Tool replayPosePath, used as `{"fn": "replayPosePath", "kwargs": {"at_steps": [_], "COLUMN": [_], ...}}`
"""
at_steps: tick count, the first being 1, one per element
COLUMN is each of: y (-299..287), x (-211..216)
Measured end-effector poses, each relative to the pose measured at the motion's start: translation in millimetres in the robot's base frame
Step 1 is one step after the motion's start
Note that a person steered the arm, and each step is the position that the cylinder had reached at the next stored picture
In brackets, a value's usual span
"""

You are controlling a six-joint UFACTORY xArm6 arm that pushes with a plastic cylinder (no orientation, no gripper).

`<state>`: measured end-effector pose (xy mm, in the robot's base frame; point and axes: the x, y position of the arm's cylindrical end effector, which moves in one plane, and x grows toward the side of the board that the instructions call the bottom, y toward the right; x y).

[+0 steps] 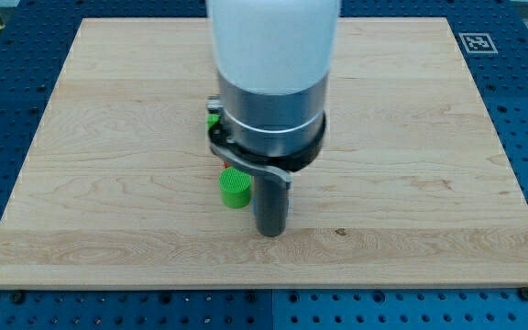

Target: Move the blue triangle below the yellow heart

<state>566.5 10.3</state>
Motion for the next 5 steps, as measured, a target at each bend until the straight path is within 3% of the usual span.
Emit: {"fn": "replayPosePath", "kwargs": {"at_steps": [2, 4, 5], "y": [-3, -13, -15], "x": [-25, 10, -13]}}
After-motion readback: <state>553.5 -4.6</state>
